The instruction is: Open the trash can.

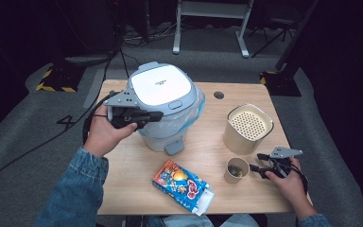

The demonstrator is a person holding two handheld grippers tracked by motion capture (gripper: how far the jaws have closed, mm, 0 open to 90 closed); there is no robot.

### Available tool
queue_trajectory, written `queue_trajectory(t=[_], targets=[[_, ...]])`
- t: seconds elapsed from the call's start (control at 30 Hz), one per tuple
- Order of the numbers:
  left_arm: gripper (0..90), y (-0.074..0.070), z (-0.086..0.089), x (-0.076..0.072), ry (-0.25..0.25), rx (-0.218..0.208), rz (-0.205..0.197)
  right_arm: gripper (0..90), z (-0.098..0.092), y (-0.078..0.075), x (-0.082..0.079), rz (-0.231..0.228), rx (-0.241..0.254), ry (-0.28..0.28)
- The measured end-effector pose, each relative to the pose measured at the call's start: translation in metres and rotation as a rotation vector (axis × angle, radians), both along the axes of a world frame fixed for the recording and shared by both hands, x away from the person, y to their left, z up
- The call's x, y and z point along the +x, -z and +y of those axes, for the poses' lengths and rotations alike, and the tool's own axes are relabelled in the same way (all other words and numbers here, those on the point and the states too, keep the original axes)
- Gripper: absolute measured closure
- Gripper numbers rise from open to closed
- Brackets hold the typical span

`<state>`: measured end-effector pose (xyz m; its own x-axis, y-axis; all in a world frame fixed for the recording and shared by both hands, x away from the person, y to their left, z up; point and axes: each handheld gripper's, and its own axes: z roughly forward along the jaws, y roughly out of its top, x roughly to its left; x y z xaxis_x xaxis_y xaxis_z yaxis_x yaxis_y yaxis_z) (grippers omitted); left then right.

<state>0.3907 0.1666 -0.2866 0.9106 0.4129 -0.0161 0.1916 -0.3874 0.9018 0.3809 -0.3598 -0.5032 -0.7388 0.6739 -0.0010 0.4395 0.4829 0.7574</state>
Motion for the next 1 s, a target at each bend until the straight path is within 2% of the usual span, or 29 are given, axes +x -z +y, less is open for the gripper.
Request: queue_trajectory(t=[0.23,0.3,0.47,0.57,0.73,0.87,0.9,1.0], targets=[[90.0,-0.008,-0.018,0.016,-0.046,0.003,-0.009,35.5,0.0,0.0,0.0,0.0,0.0,0.0],[90.0,-0.009,-0.027,0.022,-0.078,0.007,0.0,35.5,0.0,0.0,0.0,0.0,0.0,0.0],[90.0,-0.006,-0.036,0.03,-0.116,0.06,-0.006,35.5,0.0,0.0,0.0,0.001,0.0,0.0],[90.0,-0.006,-0.037,0.031,-0.124,0.06,-0.012,35.5,0.0,0.0,0.0,0.0,0.0,0.0],[90.0,-0.007,-0.039,0.029,-0.111,0.091,-0.029,35.5,0.0,0.0,0.0,0.0,0.0,0.0],[90.0,-0.009,-0.042,0.027,-0.119,0.133,-0.051,35.5,0.0,0.0,0.0,0.0,0.0,0.0],[90.0,-0.011,-0.044,0.026,-0.122,0.156,-0.058,35.5,0.0,0.0,0.0,0.0,0.0,0.0],[90.0,-0.011,-0.046,0.025,-0.121,0.168,-0.066,35.5,0.0,0.0,0.0,0.0,0.0,0.0]])
